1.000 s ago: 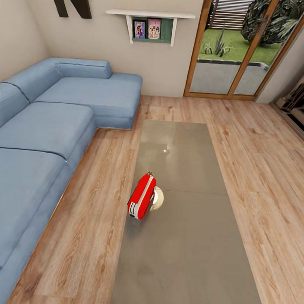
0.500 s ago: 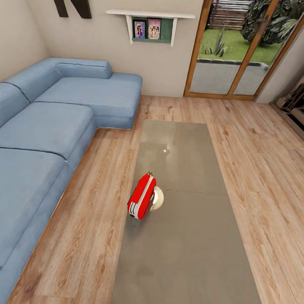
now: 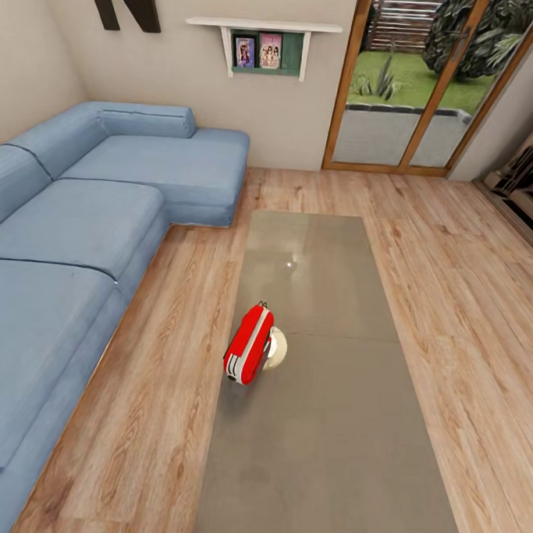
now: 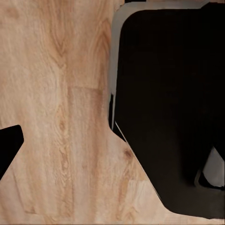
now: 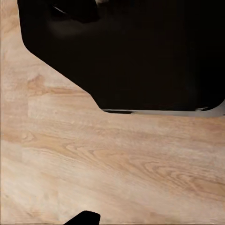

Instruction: Turn on the radio receiver that's on the table in the living room.

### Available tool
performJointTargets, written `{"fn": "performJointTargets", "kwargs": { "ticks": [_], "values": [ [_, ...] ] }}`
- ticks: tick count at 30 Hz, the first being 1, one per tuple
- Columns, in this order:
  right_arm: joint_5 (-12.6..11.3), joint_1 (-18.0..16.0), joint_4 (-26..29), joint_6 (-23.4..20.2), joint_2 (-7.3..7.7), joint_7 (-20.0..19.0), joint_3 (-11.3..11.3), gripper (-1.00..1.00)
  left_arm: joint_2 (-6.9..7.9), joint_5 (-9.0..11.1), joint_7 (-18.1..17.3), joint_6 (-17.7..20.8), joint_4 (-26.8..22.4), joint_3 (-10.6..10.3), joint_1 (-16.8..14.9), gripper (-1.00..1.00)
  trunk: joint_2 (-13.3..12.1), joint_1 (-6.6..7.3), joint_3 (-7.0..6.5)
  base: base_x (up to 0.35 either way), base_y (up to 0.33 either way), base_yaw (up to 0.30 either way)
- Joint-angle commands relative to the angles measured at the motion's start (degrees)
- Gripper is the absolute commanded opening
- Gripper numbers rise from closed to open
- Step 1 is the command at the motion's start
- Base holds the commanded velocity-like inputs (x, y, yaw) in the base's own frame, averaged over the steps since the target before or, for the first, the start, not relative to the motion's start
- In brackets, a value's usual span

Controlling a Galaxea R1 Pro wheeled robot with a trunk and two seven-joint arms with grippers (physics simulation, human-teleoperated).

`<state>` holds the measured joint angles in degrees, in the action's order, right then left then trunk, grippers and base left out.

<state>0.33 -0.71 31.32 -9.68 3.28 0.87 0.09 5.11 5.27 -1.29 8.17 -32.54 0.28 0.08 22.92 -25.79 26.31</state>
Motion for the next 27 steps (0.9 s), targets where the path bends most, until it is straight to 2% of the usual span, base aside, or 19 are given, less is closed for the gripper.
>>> {"fn": "performJointTargets", "kwargs": {
  "ticks": [1, 2, 4, 5, 7, 8, 10, 13, 17, 18, 19, 20, 23, 27],
  "values": [
    [0.00, 0.03, 3.79, -2.45, 0.42, 0.02, -0.10, 1.00, 0.54, 1.39, -0.77, 2.31, -3.19, -0.07, 0.01, 1.00, 0.00, 0.00, 0.00, 0.000, 0.000, 0.000],
    [0.01, 0.04, 7.56, -5.22, 0.91, 0.05, -0.19, 1.00, 1.24, 2.57, -1.65, 4.72, -6.31, -0.11, 0.01, 1.00, 0.00, 0.00, 0.00, 0.000, 0.000, 0.000],
    [0.01, 0.03, 11.26, -8.19, 1.46, 0.07, -0.25, 1.00, 2.06, 3.49, -2.51, 7.17, -9.37, -0.14, 0.01, 1.00, 0.00, 0.00, 0.00, 0.000, 0.000, 0.000],
    [0.02, 0.02, 14.99, -11.21, 2.07, 0.08, -0.30, 1.00, 2.96, 4.18, -3.30, 9.49, -12.36, -0.16, 0.01, 1.00, 0.00, 0.00, 0.00, 0.000, 0.000, 0.000],
    [0.02, 0.02, 18.68, -14.02, 2.65, 0.09, -0.35, 1.00, 3.71, 4.66, -3.94, 11.71, -15.27, -0.17, 0.01, 1.00, 0.00, 0.00, 0.00, 0.000, 0.000, 0.000],
    [0.02, 0.02, 22.30, -16.55, 3.04, 0.09, -0.39, 1.00, 4.24, 4.98, -4.38, 13.78, -18.06, -0.18, 0.01, 1.00, 0.00, 0.00, 0.00, 0.000, 0.000, 0.000],
    [0.02, 0.01, 25.77, -18.77, 3.31, 0.11, -0.41, 1.00, 4.58, 5.18, -4.66, 15.78, -20.86, -0.18, 0.01, 1.00, 0.00, 0.00, 0.00, 0.000, 0.000, 0.000],
    [0.02, 0.01, 33.12, -23.16, 3.66, 0.44, -0.43, 1.00, 4.98, 5.42, -5.00, 20.67, -27.69, -0.16, 0.01, 1.00, 0.00, 0.00, 0.00, 0.000, 0.000, 0.000],
    [0.05, 0.01, 37.97, -25.39, 3.78, 0.90, -0.44, 1.00, 5.11, 5.50, -5.09, 25.55, -34.37, -0.05, 0.01, 1.00, 0.00, 0.00, 0.00, 0.000, 0.000, 0.000],
    [0.11, 0.01, 39.23, -25.80, 3.82, 0.99, -0.44, 1.00, 5.14, 5.50, -5.10, 27.39, -36.70, -0.01, 0.01, 1.00, 0.00, 0.00, 0.00, 0.000, 0.000, 0.000],
    [0.24, 0.01, 41.42, -26.35, 3.89, 1.10, -0.46, 1.00, 5.16, 5.43, -5.12, 31.17, -40.81, -0.01, 0.01, 1.00, 0.00, 0.00, 0.00, 0.000, 0.000, 0.000],
    [0.37, 0.01, 42.21, -26.52, 3.90, 1.12, -0.45, 1.00, 5.17, 5.41, -5.12, 32.13, -42.10, -0.01, 0.01, 1.00, 0.00, 0.00, 0.00, 0.000, 0.000, 0.000],
    [1.39, 0.01, 44.06, -27.19, 3.84, 1.14, -0.45, 1.00, 5.17, 5.37, -5.12, 33.19, -44.70, -0.01, 0.01, 1.00, 0.00, 0.00, 0.00, 0.000, 0.000, 0.000],
    [4.25, 0.01, 46.72, -28.46, 3.76, 1.15, -0.44, 1.00, 5.32, 5.34, -5.12, 33.81, -47.02, -0.02, -0.01, 1.00, 0.00, 0.00, 0.00, 0.000, 0.000, 0.000]
  ]
}}
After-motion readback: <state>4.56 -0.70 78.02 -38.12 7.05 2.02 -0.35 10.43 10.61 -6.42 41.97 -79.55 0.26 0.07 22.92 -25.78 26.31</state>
